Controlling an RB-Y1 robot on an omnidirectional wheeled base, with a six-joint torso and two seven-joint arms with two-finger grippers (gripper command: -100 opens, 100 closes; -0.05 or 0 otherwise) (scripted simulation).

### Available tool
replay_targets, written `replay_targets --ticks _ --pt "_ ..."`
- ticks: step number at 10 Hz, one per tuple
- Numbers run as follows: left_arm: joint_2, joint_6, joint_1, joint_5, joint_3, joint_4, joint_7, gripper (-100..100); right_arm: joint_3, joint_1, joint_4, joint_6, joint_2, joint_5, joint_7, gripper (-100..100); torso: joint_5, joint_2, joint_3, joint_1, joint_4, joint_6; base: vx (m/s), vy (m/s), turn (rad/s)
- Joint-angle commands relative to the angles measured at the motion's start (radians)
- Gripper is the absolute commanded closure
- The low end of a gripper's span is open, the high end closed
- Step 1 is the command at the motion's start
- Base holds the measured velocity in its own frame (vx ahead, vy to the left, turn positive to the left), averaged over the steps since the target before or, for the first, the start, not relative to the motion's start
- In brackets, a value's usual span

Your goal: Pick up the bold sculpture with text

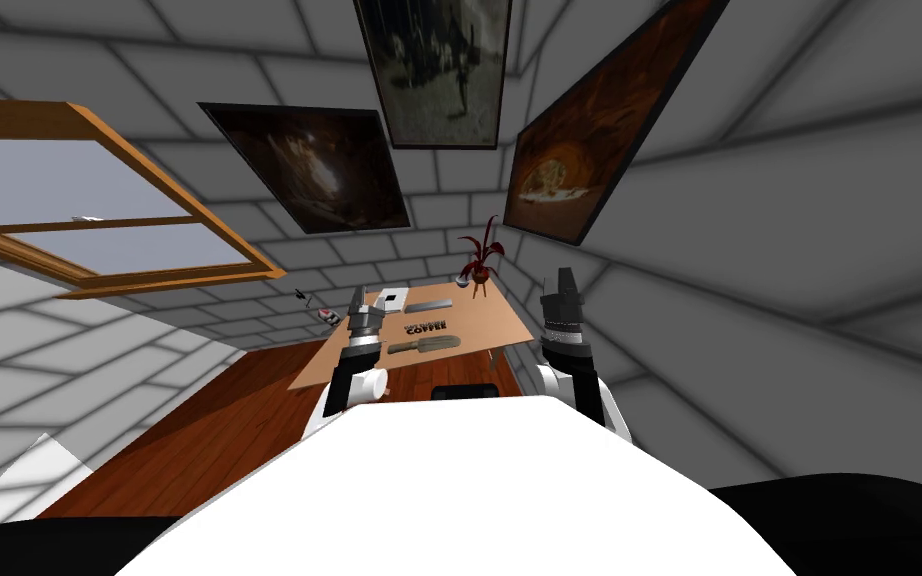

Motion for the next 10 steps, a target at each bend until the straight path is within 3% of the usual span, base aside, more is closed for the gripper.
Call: replay_targets --ticks 1,5,10 --pt "0.030 0.007 -0.020 -0.002 0.011 0.044 -0.002 -100 0.000 0.000 0.000 0.000 0.000 0.000 0.000 0 0.000 0.000 0.000 0.000 0.000 0.000 -0.006 -0.001 -0.068" --pt "0.075 0.037 -0.076 -0.004 0.051 0.163 -0.001 -100 0.000 0.000 0.000 0.000 0.000 0.000 0.000 0 0.000 0.000 0.000 0.000 0.000 0.000 -0.007 -0.001 -0.085" --pt "0.092 0.074 -0.142 -0.006 0.099 0.312 -0.001 -100 0.000 0.000 0.000 0.000 0.000 0.000 0.000 0 0.000 0.000 0.000 0.000 0.000 0.000 -0.009 -0.003 -0.074"
